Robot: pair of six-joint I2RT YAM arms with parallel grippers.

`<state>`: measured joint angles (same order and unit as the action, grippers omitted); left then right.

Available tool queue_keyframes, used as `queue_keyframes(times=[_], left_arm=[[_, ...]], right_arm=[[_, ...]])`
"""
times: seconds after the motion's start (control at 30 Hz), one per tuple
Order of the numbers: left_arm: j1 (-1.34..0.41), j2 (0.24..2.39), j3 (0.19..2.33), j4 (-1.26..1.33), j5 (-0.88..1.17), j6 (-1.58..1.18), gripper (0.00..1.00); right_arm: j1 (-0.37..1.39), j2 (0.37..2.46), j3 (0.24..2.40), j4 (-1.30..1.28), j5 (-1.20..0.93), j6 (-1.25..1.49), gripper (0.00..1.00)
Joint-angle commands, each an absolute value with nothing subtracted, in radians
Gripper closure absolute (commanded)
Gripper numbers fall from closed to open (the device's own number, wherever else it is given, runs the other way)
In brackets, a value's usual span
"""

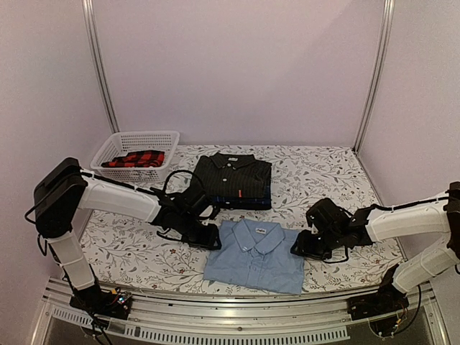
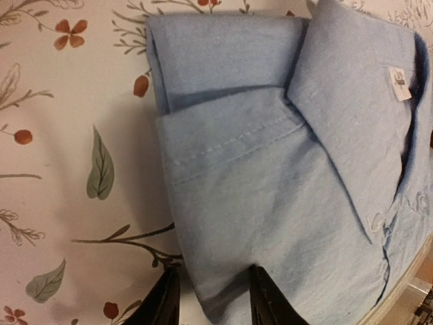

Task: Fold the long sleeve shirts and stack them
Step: Pick up the square-folded shirt from the center of the board.

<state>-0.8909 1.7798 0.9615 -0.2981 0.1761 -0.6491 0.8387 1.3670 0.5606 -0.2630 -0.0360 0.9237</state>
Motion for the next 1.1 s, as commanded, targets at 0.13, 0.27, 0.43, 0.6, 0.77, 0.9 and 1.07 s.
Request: queue_keyframes(times=[0.13, 0.27, 0.43, 0.6, 0.77, 0.9, 1.07], left_arm=[[-0.909, 1.843, 0.964, -0.255, 0.193, -0.656, 0.74], [-0.916, 1.824, 0.962, -0.25, 0.187, -0.665, 0.92], [-0.925, 1.754, 0.959, -0.247, 0.149, -0.669, 1.0], [-0.93, 1.675, 0.956, -0.244, 0.134, -0.667, 1.0], [-0.936, 1.585, 0.961, -0.267, 0.123, -0.651, 1.0], [-0.937, 1.513, 0.977, -0.308, 0.093, -0.635, 1.0], [-0.93, 1.45, 1.046, -0.377, 0.044, -0.6, 1.0]], right_arm=[[0.876, 1.478, 0.595, -0.242, -0.034, 0.92, 0.7], [0.884, 1.471, 0.617, -0.261, -0.012, 0.926, 0.86], [0.897, 1.44, 0.664, -0.29, 0.037, 0.915, 1.0], [0.911, 1.423, 0.731, -0.325, 0.062, 0.892, 1.0], [0.916, 1.397, 0.807, -0.376, 0.098, 0.863, 1.0], [0.92, 1.368, 0.865, -0.411, 0.118, 0.847, 1.0], [0.92, 1.344, 0.965, -0.453, 0.146, 0.812, 1.0]])
